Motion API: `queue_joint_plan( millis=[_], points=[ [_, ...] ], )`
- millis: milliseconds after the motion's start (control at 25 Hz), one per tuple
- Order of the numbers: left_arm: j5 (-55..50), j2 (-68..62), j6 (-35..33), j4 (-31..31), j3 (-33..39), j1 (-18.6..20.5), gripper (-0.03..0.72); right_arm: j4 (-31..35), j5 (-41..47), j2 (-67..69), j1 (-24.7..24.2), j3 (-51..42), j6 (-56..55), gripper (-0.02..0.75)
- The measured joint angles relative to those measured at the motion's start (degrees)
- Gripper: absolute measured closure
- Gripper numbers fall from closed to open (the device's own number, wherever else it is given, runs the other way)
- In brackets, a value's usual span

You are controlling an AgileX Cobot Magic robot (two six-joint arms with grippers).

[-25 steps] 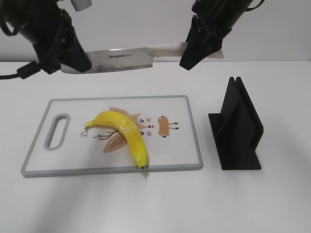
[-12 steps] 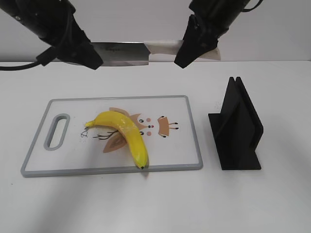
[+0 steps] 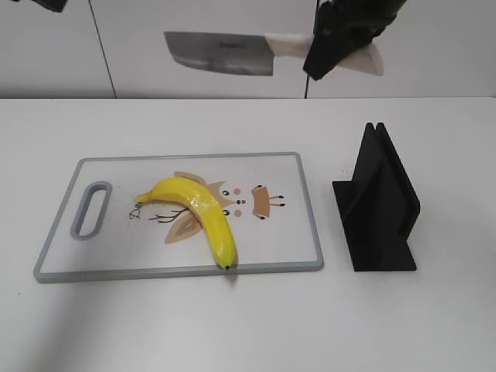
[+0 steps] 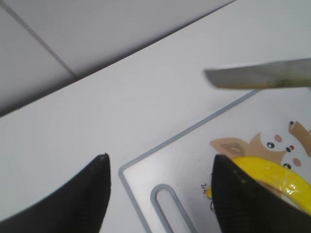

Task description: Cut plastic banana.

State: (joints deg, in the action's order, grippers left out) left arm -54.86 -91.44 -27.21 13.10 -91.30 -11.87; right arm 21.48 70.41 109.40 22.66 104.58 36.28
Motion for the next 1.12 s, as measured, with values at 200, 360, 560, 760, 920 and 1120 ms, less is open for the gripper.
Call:
queue_joint_plan(
  millis=[200, 360, 560, 760, 920, 1120],
  points=[
    [-12.3, 1.3, 12.3, -4.6, -0.2, 3.9, 0.108, -4.3, 0.1, -5.8, 0.0, 0.0, -12.1, 0.57],
    [-14.3, 3.2, 15.0, -5.4, 2.1, 5.2, 0.109, -4.8, 0.0, -11.2, 0.0, -2.7, -23.8, 0.57],
    [-14.6, 14.3, 16.0, -5.4, 13.0, 5.2, 0.115, -8.8, -1.2, -22.5, 0.0, -15.9, -31.5, 0.57],
    [-11.2, 28.1, 16.9, -6.0, 26.6, 5.2, 0.118, -16.6, -9.0, -32.8, 0.0, -29.5, -42.6, 0.57],
    [-9.0, 38.1, 17.1, -6.6, 36.5, 5.2, 0.118, -19.2, -13.0, -37.0, 0.0, -37.6, -50.4, 0.57],
    [-7.3, 51.5, 18.0, -6.7, 47.5, 5.2, 0.119, -19.4, -17.8, -38.1, 0.0, -45.4, -54.7, 0.57]
  ],
)
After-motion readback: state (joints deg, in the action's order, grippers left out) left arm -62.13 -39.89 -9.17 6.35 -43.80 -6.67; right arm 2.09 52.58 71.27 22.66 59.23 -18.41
